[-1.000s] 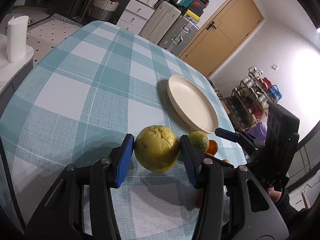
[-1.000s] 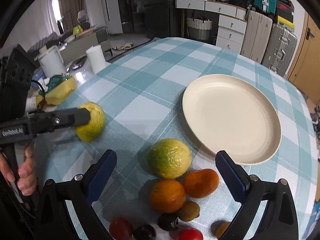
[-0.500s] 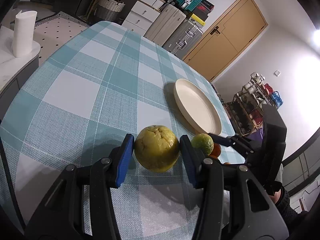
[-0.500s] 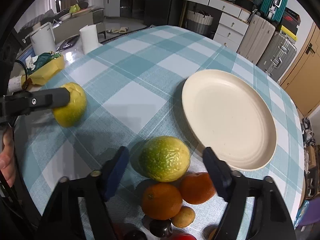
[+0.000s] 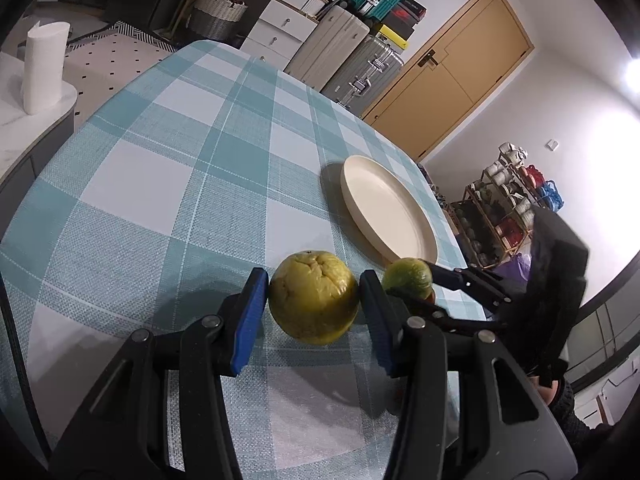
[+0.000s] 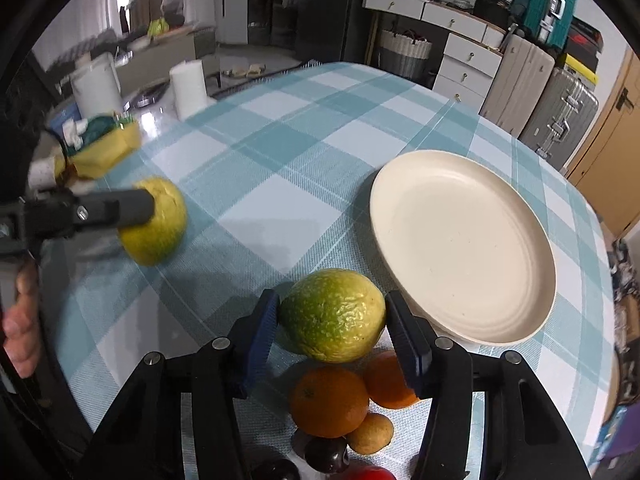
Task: Organize fruits
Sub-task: 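Carry both citrus fruits over the cream plate and lower them onto it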
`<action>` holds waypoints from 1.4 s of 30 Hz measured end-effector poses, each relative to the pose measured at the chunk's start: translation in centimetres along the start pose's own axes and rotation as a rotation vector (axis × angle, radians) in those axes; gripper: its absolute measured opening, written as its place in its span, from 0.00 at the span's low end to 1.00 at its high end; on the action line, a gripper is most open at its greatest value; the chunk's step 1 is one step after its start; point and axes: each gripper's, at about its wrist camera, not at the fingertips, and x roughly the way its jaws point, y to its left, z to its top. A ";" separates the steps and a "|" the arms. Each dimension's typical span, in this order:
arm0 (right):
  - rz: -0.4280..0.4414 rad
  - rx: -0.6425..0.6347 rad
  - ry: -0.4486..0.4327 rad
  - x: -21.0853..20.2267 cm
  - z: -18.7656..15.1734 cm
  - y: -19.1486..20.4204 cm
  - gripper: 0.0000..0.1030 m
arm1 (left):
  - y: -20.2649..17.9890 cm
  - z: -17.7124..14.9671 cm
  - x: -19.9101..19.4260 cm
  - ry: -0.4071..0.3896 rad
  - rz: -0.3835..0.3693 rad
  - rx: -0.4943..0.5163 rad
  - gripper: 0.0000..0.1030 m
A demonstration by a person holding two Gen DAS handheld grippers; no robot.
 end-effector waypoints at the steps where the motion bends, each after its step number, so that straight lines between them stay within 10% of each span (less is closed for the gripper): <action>1: 0.019 0.023 -0.014 -0.4 0.0 -0.4 0.54 | -0.1 0.1 0.0 -0.001 0.002 0.003 0.43; 19: 0.198 0.269 -0.222 -6.0 -1.0 -8.1 0.54 | -6.3 3.6 3.4 0.021 -0.001 0.107 0.43; 42: 0.118 0.284 -0.215 -2.2 2.1 -17.4 0.54 | -14.0 12.0 14.3 0.083 -0.006 0.188 0.43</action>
